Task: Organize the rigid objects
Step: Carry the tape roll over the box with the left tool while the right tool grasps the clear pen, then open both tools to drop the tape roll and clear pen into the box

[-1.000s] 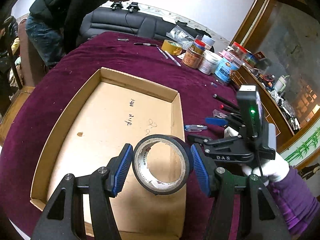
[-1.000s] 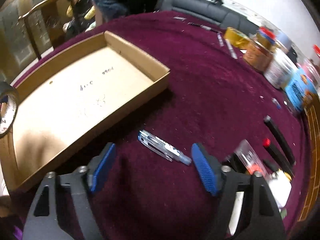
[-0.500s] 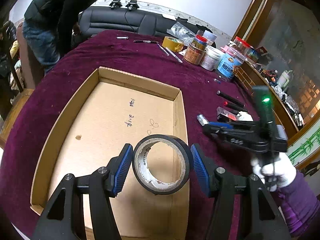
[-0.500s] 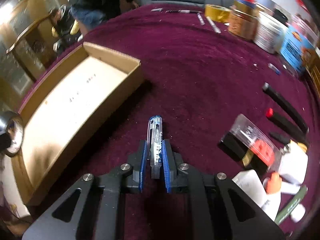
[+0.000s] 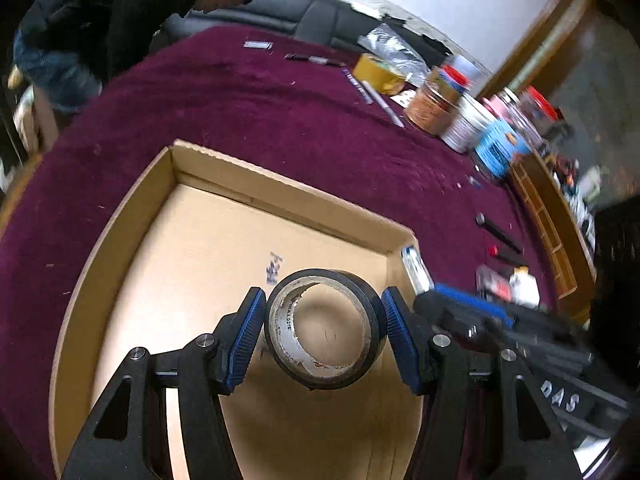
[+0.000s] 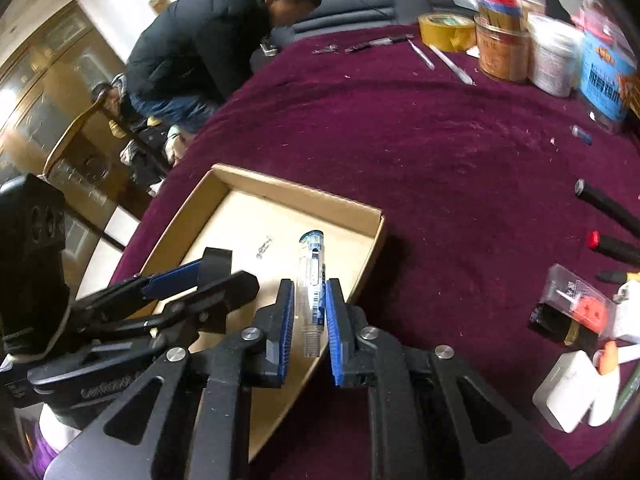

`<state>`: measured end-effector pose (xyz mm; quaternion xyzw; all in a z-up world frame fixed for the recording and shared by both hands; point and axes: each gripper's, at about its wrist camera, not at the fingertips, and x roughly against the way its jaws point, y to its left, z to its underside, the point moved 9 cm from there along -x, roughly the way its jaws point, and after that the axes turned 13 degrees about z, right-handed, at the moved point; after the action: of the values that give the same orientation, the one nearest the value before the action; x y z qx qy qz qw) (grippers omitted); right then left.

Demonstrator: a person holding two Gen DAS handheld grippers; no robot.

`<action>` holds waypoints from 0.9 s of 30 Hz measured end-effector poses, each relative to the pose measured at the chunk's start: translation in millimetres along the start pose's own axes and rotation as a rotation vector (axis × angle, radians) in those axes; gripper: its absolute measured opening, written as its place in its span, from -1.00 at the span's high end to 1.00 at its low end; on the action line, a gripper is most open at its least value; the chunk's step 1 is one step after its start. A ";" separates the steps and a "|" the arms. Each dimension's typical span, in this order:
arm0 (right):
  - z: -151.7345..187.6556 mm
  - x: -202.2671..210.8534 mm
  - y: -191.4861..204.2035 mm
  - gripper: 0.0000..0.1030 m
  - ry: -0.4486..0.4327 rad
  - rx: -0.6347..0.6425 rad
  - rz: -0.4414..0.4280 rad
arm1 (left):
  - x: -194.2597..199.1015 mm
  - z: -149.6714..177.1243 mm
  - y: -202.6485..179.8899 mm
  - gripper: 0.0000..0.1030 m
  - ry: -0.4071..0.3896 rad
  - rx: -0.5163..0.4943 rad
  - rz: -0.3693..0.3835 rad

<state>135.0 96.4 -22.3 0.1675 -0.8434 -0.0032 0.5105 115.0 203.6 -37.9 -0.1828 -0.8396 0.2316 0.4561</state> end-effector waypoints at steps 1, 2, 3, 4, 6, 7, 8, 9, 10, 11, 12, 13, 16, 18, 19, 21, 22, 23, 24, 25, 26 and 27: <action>-2.5 -5.2 -2.6 0.74 0.006 -0.022 0.000 | -4.8 -1.7 5.1 -0.04 0.005 0.028 0.015; -3.9 -10.1 -5.0 0.74 0.013 -0.038 0.006 | -9.7 -3.3 10.3 -0.04 0.009 0.054 0.023; -5.7 -10.2 -5.9 0.74 0.017 -0.044 0.007 | -12.6 -3.4 13.4 -0.04 0.010 0.066 0.026; -4.8 -12.2 -5.4 0.74 0.022 -0.050 0.009 | -15.5 -3.0 15.6 -0.04 0.012 0.075 0.027; -4.0 -14.6 -4.2 0.74 0.027 -0.049 0.023 | -16.6 -3.5 16.1 -0.04 -0.003 0.086 0.037; -3.7 -14.1 -3.4 0.73 0.026 -0.044 0.030 | -16.9 -2.8 15.7 -0.06 -0.005 0.090 0.042; -3.8 -13.1 -2.8 0.73 0.023 -0.038 0.039 | -16.7 -2.9 14.9 -0.07 -0.006 0.096 0.044; -5.2 -12.6 -3.4 0.73 0.012 -0.040 0.052 | -15.6 -2.8 15.5 -0.07 -0.009 0.106 0.054; -6.6 -11.3 -3.8 0.73 0.004 -0.043 0.061 | -14.5 -2.6 16.7 -0.11 -0.009 0.118 0.068; -7.2 -10.0 -3.9 0.72 0.000 -0.045 0.066 | -13.3 -2.3 18.5 -0.14 -0.006 0.135 0.087; -8.3 -9.4 -4.6 0.71 -0.001 -0.048 0.067 | -11.5 -2.0 19.5 -0.25 -0.007 0.146 0.102; -9.3 -8.4 -5.1 0.68 -0.003 -0.050 0.066 | -10.1 -2.6 19.9 -0.32 -0.009 0.156 0.116; -9.8 -4.2 -5.6 0.58 -0.010 -0.052 0.056 | -3.4 -3.5 19.3 -0.32 -0.022 0.167 0.126; -11.0 4.6 -8.5 0.58 -0.033 -0.058 0.067 | 5.3 -3.6 16.2 -0.32 -0.038 0.152 0.101; -12.4 13.5 -10.1 0.58 -0.059 -0.053 0.070 | 11.5 -2.9 12.1 -0.32 -0.046 0.130 0.072; -16.0 38.7 -14.8 0.58 -0.140 -0.028 0.110 | 20.7 -1.9 1.6 -0.32 -0.060 0.080 0.027; -17.2 53.9 -17.6 0.58 -0.192 -0.011 0.138 | 26.2 -0.7 -6.5 -0.32 -0.071 0.045 0.004; -18.3 68.8 -21.3 0.58 -0.246 0.003 0.173 | 32.7 1.3 -17.7 -0.32 -0.086 -0.002 -0.030; -18.2 83.3 -25.7 0.58 -0.301 0.015 0.213 | 37.1 3.3 -26.8 -0.33 -0.098 -0.042 -0.062; -16.9 108.8 -33.8 0.48 -0.402 0.031 0.289 | 41.3 5.9 -37.5 -0.36 -0.110 -0.087 -0.092; -13.9 126.4 -41.0 0.00 -0.476 0.039 0.350 | 45.1 9.4 -51.3 -0.39 -0.125 -0.143 -0.122; -9.9 144.1 -50.7 -0.37 -0.552 0.040 0.417 | 46.6 12.9 -62.7 -0.48 -0.134 -0.186 -0.141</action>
<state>96.8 9.0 97.3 -0.0059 -0.9657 0.0725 0.2493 73.9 173.1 22.6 -0.1487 -0.8968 0.1319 0.3953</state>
